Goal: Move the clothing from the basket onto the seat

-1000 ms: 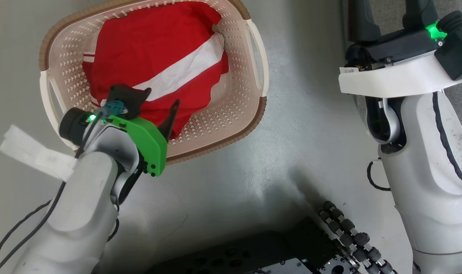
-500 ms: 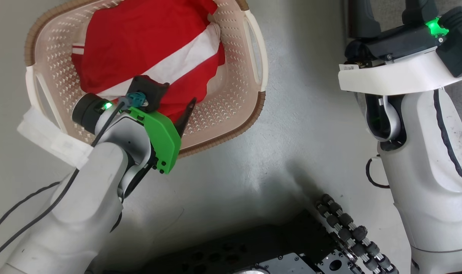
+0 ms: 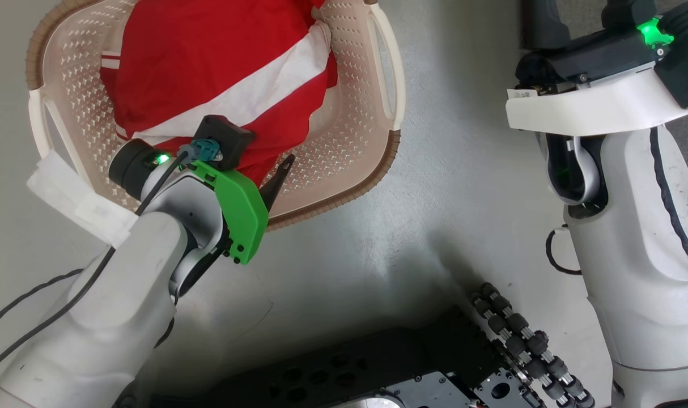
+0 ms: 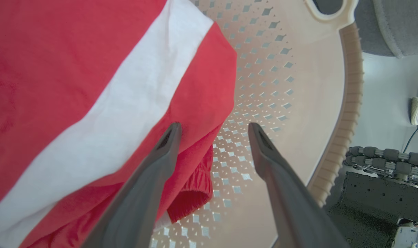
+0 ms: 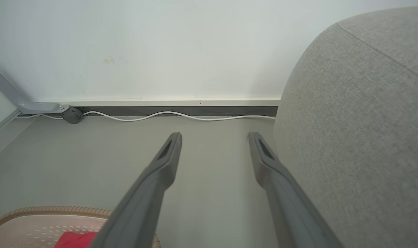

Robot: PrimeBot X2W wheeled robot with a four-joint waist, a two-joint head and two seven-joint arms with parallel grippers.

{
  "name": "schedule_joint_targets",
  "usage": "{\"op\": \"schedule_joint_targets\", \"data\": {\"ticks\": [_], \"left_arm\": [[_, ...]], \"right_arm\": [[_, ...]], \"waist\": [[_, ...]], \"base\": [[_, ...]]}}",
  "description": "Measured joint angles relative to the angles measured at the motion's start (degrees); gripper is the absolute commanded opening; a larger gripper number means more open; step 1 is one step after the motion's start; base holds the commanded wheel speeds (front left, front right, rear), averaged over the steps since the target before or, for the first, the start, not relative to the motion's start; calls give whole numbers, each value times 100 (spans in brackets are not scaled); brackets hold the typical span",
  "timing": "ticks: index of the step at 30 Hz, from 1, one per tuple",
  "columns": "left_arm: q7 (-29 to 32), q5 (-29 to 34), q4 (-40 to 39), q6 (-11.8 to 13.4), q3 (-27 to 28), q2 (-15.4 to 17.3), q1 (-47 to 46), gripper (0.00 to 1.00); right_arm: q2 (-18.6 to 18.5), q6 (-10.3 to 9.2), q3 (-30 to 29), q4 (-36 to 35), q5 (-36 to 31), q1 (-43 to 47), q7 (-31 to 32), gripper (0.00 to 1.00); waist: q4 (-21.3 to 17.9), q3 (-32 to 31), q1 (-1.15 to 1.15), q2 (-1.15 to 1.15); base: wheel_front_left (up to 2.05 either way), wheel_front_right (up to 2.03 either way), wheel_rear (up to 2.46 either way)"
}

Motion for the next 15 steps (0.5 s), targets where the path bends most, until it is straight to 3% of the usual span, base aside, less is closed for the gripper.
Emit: {"op": "schedule_joint_targets", "data": {"ticks": [15], "left_arm": [[-3, -249, -89, 0, -508, 243, -224, 100]], "right_arm": [[3, 76, -21, 68, 32, -25, 0, 100]], "waist": [[36, 37, 0, 0]], "base": [[0, 0, 0]]}}
